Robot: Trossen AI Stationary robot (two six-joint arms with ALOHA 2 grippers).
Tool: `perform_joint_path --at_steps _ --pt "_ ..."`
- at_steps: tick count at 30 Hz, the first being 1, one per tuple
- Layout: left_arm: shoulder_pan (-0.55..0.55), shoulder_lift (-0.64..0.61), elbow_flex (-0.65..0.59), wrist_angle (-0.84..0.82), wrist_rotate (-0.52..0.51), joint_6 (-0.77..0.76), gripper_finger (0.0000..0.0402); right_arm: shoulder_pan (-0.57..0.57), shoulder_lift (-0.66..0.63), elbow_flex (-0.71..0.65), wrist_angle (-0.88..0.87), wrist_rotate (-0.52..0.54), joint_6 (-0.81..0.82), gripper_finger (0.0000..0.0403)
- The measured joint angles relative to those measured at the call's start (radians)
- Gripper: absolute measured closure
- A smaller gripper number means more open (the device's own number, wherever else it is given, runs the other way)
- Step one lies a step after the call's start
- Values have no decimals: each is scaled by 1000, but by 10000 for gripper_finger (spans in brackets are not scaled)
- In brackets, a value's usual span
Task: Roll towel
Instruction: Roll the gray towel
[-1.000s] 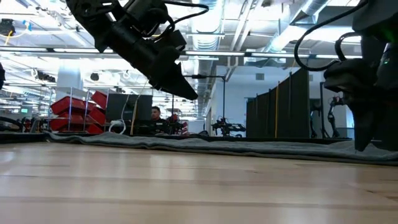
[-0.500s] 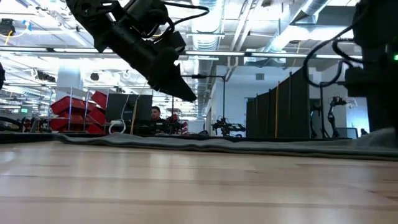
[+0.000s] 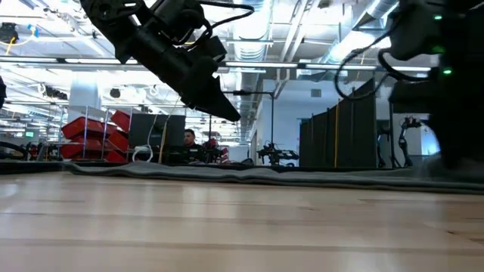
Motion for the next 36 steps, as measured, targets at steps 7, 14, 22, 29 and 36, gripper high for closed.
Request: perform_joint_path --at_steps 7,14,22,29,36 --pt "2 0 0 -1 0 0 268 -124 2 1 175 33 -177 397" --pt "2 0 0 -7 0 0 268 -210 71 4 414 37 -383 378" --pt "2 -1 0 -25 0 1 268 -244 148 29 492 9 -503 297" --pt "2 -1 1 -22 0 0 268 -244 88 116 439 69 -609 216" --pt "2 19 1 67 0 -20 268 -216 116 113 301 64 -586 206"
